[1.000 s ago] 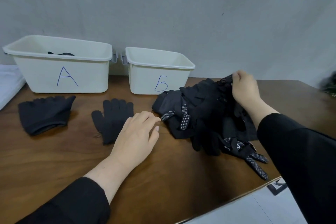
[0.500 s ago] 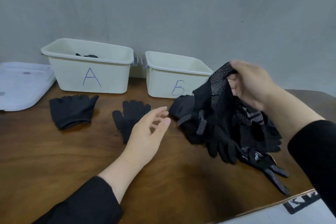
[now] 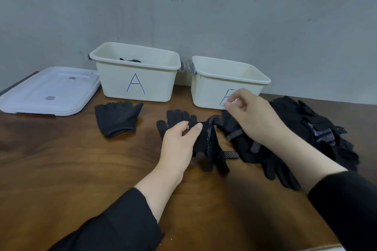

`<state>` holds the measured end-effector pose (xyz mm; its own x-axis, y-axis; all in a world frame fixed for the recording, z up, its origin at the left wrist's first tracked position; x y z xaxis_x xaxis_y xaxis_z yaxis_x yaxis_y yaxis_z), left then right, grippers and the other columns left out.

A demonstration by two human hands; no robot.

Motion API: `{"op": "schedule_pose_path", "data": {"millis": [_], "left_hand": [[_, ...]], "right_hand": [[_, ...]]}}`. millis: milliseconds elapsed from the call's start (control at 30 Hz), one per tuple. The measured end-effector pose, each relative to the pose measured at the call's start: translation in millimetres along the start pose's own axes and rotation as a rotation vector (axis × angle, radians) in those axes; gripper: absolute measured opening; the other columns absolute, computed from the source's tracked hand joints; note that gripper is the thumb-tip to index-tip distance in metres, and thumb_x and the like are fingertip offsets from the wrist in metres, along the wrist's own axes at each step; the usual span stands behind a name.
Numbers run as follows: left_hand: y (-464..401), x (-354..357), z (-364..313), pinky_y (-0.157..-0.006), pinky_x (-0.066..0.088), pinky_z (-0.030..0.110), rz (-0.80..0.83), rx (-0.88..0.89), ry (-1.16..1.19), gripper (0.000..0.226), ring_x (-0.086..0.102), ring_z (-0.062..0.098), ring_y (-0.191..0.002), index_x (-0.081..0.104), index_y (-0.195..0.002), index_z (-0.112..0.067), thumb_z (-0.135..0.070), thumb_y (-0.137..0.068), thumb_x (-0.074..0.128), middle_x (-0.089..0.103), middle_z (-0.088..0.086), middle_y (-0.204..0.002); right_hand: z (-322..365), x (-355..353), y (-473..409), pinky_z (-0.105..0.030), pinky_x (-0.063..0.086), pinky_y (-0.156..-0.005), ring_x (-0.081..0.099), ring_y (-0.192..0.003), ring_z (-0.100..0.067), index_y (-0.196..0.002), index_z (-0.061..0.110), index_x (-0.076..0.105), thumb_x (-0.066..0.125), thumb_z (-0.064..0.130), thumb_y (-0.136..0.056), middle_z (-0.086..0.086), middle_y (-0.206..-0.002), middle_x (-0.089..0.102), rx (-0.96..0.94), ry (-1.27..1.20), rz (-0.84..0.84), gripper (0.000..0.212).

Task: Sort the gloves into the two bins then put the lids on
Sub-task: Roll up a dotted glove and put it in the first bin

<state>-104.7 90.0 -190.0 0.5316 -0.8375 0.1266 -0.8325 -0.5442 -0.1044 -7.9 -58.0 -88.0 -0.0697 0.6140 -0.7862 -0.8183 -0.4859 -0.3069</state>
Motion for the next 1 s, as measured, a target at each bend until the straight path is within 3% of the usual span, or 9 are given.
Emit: {"op": "schedule_pose_path", "data": {"millis": [133, 267, 367, 500, 600, 667, 767, 867, 1000], "left_hand": [[-1.8, -0.1, -0.2, -0.085, 0.052, 0.042, -0.027, -0.124, 0.157, 0.047, 0.066, 0.031, -0.091, 0.064, -0.102, 0.002, -0.044, -0.091, 0.064, 0.069, 0.016, -0.094], [2.6, 2.1, -8.5, -0.093, 0.056, 0.039, 0.094, -0.207, 0.386, 0.034, 0.070, 0.020, -0.107, 0.073, -0.110, -0.018, -0.038, -0.104, 0.047, 0.075, 0.004, -0.109], [5.0, 6.6, -14.0, -0.099, 0.053, 0.038, 0.231, -0.202, 0.487, 0.055, 0.066, 0.020, -0.116, 0.063, -0.127, -0.010, -0.050, -0.095, 0.042, 0.069, 0.008, -0.125], [-5.8, 2.0, -17.2, -0.087, 0.059, 0.037, 0.234, -0.153, 0.384, 0.047, 0.070, 0.026, -0.107, 0.062, -0.117, -0.008, -0.043, -0.100, 0.037, 0.069, 0.017, -0.122], [-25.1, -31.2, -21.8, -0.063, 0.059, 0.032, -0.026, -0.058, 0.138, 0.034, 0.073, 0.025, -0.076, 0.063, -0.111, -0.008, -0.033, -0.106, 0.042, 0.076, 0.009, -0.090], [-32.7, -57.6, -18.1, -0.067, 0.056, 0.027, -0.102, 0.117, -0.315, 0.021, 0.069, 0.011, -0.075, 0.064, -0.107, -0.021, -0.034, -0.104, 0.048, 0.073, -0.005, -0.085], [-34.4, -76.3, -7.6, -0.087, 0.050, 0.027, 0.086, 0.295, -0.835, 0.018, 0.059, 0.002, -0.096, 0.065, -0.113, -0.031, -0.035, -0.099, 0.054, 0.065, -0.016, -0.104], [-34.0, -79.2, -1.7, -0.104, 0.041, 0.036, 0.278, 0.344, -1.139, 0.027, 0.051, 0.010, -0.118, 0.068, -0.121, -0.030, -0.040, -0.098, 0.057, 0.059, -0.012, -0.128], [-32.4, -83.3, -0.5, -0.110, 0.032, 0.036, 0.360, 0.243, -1.209, 0.036, 0.047, 0.011, -0.128, 0.064, -0.128, -0.030, -0.044, -0.096, 0.059, 0.053, -0.012, -0.140]], "right_hand": [[25.0, 20.9, 27.0, -0.018, 0.044, -0.076, 0.059, -0.090, 0.004, -0.106, 0.034, 0.068, 0.057, 0.049, -0.097, 0.018, -0.097, 0.066, -0.080, 0.068, 0.178, 0.021], [25.5, 36.6, 33.7, -0.015, 0.041, -0.077, 0.053, -0.094, 0.005, -0.103, 0.038, 0.063, 0.061, 0.055, -0.092, 0.019, -0.106, 0.059, -0.110, 0.056, 0.295, 0.020], [17.5, 39.4, 28.4, -0.020, 0.044, -0.085, 0.057, -0.102, 0.000, -0.116, 0.031, 0.065, 0.066, 0.038, -0.093, 0.015, -0.110, 0.064, -0.092, -0.009, 0.200, 0.024], [13.9, 22.8, 9.5, -0.028, 0.044, -0.071, 0.061, -0.082, -0.017, -0.090, 0.023, 0.065, 0.052, 0.020, -0.101, 0.006, -0.082, 0.067, -0.073, 0.087, 0.055, 0.017], [22.6, -7.3, -10.8, -0.034, 0.051, -0.073, 0.064, -0.084, -0.013, -0.097, 0.027, 0.065, 0.055, 0.027, -0.101, 0.010, -0.089, 0.069, -0.040, 0.056, 0.071, 0.011], [29.6, -22.4, -22.1, -0.037, 0.057, -0.074, 0.067, -0.081, -0.016, -0.098, 0.027, 0.067, 0.061, 0.028, -0.099, 0.008, -0.092, 0.071, 0.007, -0.026, 0.130, 0.007], [41.0, -36.1, -33.1, -0.031, 0.060, -0.062, 0.065, -0.071, -0.016, -0.090, 0.024, 0.071, 0.065, 0.024, -0.097, 0.004, -0.083, 0.072, -0.003, -0.091, 0.215, 0.010], [51.3, -45.3, -39.7, -0.018, 0.051, -0.053, 0.064, -0.057, -0.004, -0.093, 0.020, 0.071, 0.064, 0.023, -0.099, 0.002, -0.081, 0.071, -0.011, -0.072, 0.322, 0.010], [55.5, -44.9, -54.0, -0.045, 0.060, -0.082, 0.073, -0.086, -0.026, -0.099, 0.018, 0.073, 0.065, 0.034, -0.097, -0.005, -0.090, 0.076, -0.037, 0.057, 0.490, 0.018]]}}
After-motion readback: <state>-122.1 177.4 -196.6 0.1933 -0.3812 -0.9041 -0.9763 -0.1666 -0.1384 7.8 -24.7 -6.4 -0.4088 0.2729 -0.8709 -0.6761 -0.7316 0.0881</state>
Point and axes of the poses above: each hand's wrist, its own y-axis away from the middle knuckle, its own x-axis out of the palm, z = x × y, the point moved 2 cm from there along -y, towards the middle knuckle
